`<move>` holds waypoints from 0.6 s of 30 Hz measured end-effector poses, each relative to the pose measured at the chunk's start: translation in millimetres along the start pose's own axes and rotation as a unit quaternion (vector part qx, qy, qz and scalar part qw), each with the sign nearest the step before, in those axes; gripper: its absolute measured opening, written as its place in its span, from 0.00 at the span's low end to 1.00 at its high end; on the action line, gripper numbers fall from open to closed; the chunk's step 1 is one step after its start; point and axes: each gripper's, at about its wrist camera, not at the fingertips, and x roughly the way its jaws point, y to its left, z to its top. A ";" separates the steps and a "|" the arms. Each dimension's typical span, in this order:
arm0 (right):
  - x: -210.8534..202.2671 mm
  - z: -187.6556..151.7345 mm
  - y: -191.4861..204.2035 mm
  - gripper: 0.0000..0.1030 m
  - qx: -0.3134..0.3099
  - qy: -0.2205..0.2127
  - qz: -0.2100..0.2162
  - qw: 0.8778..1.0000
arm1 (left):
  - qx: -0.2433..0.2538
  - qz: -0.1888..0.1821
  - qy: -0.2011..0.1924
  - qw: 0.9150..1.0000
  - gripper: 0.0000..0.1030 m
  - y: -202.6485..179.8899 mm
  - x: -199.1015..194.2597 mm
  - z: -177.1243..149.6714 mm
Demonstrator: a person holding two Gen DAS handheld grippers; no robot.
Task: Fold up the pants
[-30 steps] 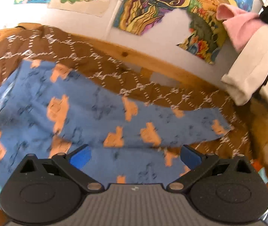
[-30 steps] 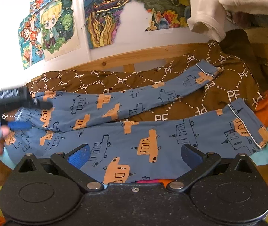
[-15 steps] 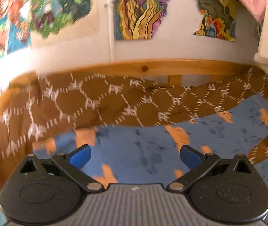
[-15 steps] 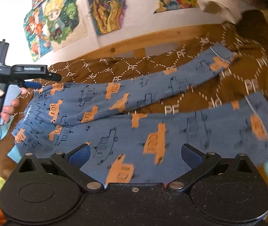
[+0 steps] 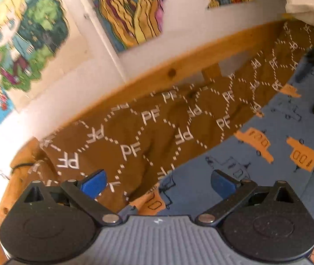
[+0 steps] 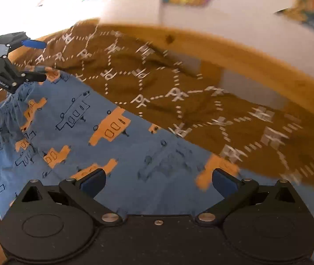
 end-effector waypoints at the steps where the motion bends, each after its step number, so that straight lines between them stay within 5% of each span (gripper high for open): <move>1: 11.4 9.9 -2.2 0.96 -0.011 0.007 0.005 1.000 | 0.002 -0.009 0.008 1.000 0.95 3.2 4.0 -0.1; 10: 56.8 29.8 -18.2 0.73 -0.073 -0.006 0.015 0.997 | 0.024 -0.009 0.065 0.998 0.61 13.9 25.5 1.3; 12: 61.1 29.6 -21.4 0.73 -0.071 0.007 0.030 0.997 | 0.033 -0.014 0.087 0.996 0.51 12.2 30.8 -1.5; 18: 81.7 29.7 -28.0 0.77 -0.048 0.048 0.036 0.997 | 0.049 0.005 0.132 0.990 0.41 1.8 46.6 -7.4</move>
